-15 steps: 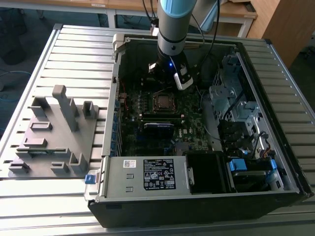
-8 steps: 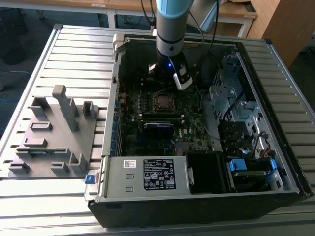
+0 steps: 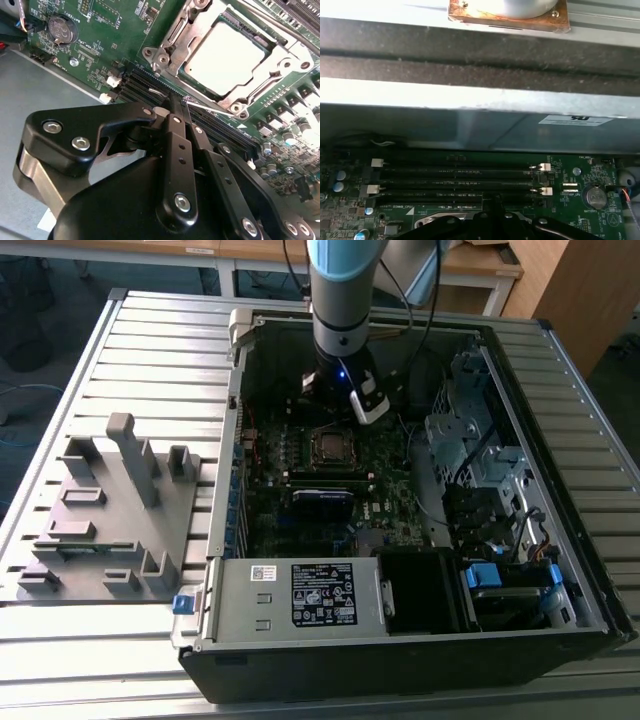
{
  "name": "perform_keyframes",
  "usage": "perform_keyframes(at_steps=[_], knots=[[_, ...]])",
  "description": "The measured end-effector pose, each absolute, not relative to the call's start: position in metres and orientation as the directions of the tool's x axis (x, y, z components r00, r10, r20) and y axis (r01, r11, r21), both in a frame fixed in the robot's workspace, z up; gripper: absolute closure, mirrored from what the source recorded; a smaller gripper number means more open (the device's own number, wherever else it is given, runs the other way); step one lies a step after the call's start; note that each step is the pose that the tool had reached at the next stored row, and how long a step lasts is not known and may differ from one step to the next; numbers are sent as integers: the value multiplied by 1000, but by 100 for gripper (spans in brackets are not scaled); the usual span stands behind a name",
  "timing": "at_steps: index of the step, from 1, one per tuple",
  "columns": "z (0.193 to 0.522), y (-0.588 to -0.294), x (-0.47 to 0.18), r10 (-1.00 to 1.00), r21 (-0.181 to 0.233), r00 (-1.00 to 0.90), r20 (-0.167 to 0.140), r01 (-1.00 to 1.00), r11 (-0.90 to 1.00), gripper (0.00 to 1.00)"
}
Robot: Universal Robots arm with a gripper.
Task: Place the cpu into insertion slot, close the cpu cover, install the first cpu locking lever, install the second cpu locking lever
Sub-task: 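Install the first cpu locking lever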
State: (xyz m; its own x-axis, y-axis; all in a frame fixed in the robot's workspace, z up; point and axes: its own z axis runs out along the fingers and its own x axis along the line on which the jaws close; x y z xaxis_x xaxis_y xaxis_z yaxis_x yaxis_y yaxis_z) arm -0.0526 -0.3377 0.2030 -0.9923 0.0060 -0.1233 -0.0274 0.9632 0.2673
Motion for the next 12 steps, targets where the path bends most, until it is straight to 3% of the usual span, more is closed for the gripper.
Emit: perform_keyframes(at_steps=[12], knots=[[200, -338, -55, 17, 268, -989, -147, -23, 963, 90]])
